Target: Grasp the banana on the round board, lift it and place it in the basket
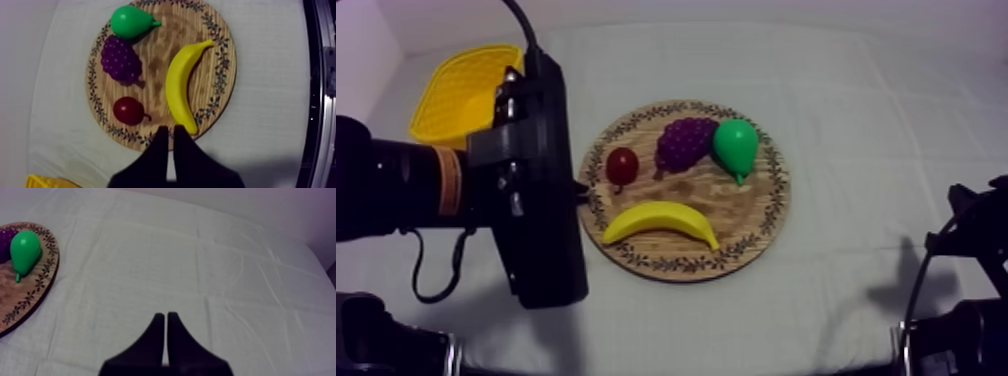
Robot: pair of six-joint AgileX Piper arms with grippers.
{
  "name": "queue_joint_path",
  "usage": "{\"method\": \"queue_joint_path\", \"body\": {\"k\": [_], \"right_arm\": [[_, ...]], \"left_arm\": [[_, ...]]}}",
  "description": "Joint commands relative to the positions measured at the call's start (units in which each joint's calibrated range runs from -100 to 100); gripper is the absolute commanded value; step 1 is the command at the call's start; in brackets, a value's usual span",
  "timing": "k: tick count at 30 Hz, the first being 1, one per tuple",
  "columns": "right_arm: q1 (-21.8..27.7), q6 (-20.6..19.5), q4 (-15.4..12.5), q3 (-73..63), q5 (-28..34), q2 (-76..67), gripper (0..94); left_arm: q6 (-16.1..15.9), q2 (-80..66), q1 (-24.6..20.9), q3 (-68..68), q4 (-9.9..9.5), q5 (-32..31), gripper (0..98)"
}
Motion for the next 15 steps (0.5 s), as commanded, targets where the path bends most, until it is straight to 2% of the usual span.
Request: {"method": "queue_joint_path", "body": {"k": [1,10,11,15], "right_arm": [[0.0,0.0,0.0,0.0,0.0,0.0,0.3],[0.0,0.0,0.0,0.0,0.0,0.0,0.3],[0.0,0.0,0.0,0.0,0.0,0.0,0.3],[0.0,0.0,0.0,0.0,0.0,0.0,0.3]], "left_arm": [[0.0,-0.3,0.0,-0.2,-0.06,0.3,4.1],[-0.3,-1.1,-0.6,-1.0,0.87,0.0,4.5],[-0.2,-1.1,-0.7,-0.9,1.07,-0.3,9.2],[0.8,-1.3,-1.0,0.0,1.27,-1.0,46.2]]}}
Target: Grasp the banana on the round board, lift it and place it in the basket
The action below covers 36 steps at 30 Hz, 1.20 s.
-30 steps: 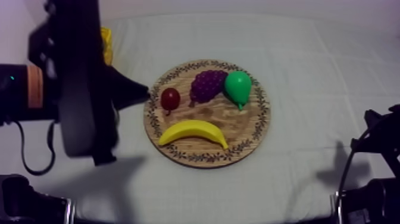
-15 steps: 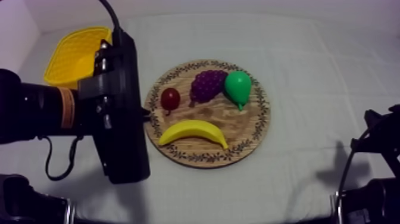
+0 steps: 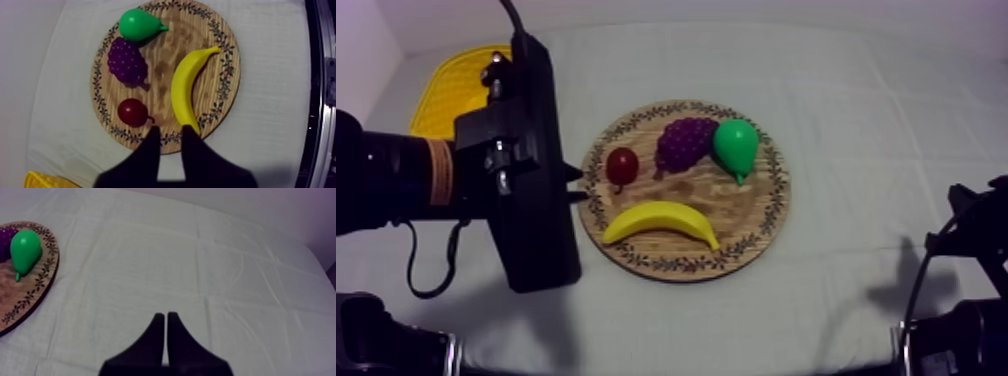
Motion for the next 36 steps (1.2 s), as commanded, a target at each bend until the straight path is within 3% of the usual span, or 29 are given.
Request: {"method": "queue_joint_path", "body": {"k": [1,5,8,19,36], "right_arm": [[0.0,-0.1,0.0,0.0,0.0,0.0,0.3],[0.0,-0.1,0.0,0.0,0.0,0.0,0.3],[0.0,-0.1,0.0,0.0,0.0,0.0,0.3],[0.0,-0.1,0.0,0.0,0.0,0.0,0.3],[0.0,-0.1,0.0,0.0,0.0,0.0,0.3]], "left_arm": [[0.9,0.0,-0.1,0.5,-0.13,-0.3,55.5],[1.5,-0.1,-0.2,1.4,-0.09,-0.3,81.3],[1.6,0.0,-0.3,2.2,0.06,-0.2,88.9],[3.5,2.3,0.0,6.0,-0.93,-4.4,86.2],[6.3,21.3,1.4,-3.8,-2.45,-2.1,83.3]]}}
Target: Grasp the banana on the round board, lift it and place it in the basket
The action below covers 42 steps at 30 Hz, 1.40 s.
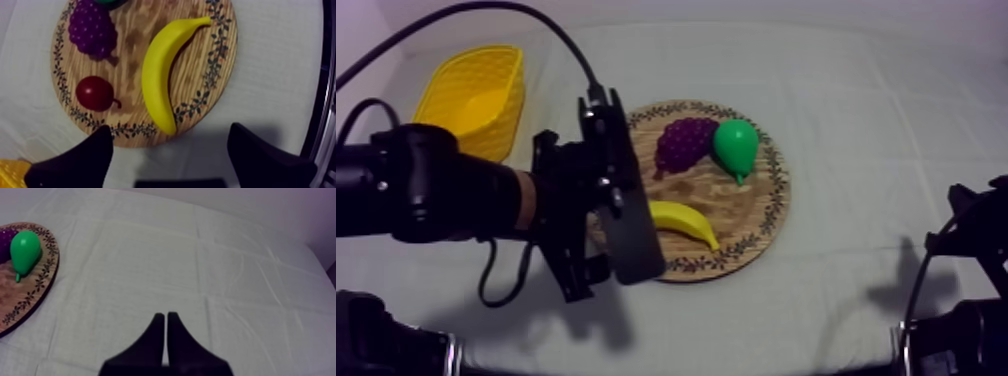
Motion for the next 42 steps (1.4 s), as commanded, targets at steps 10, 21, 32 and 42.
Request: {"method": "queue_joint_path", "body": {"k": [10,21,32,42], "right_arm": [[0.0,0.0,0.0,0.0,0.0,0.0,0.3],[0.0,0.0,0.0,0.0,0.0,0.0,0.3],[0.0,0.0,0.0,0.0,0.0,0.0,0.3],[0.0,0.0,0.0,0.0,0.0,0.0,0.3]], "left_arm": [[-0.1,16.9,-0.4,-12.3,-0.30,4.2,80.3],[-0.8,28.8,-1.0,-24.1,-0.40,10.6,75.4],[0.5,36.0,-2.0,-30.1,-1.74,15.1,59.5],[5.0,38.5,-0.7,-30.4,-4.85,15.8,40.2]]}}
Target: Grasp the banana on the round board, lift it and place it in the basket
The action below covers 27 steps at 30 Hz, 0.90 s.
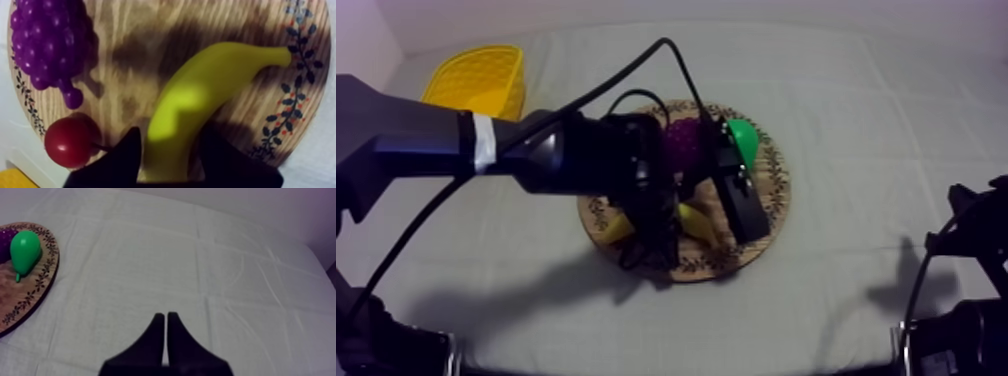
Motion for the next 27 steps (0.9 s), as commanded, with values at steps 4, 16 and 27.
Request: {"method": "queue_joint_path", "body": {"k": [4,16,27], "right_arm": [[0.0,0.0,0.0,0.0,0.0,0.0,0.3],[0.0,0.0,0.0,0.0,0.0,0.0,0.3],[0.0,0.0,0.0,0.0,0.0,0.0,0.3]], "left_arm": [[2.1,0.4,0.5,-1.2,-0.68,1.6,34.5],[2.3,-5.8,0.2,-4.7,-2.90,11.1,30.7],[-1.5,-19.3,-6.2,-10.0,-5.80,16.7,30.8]]}}
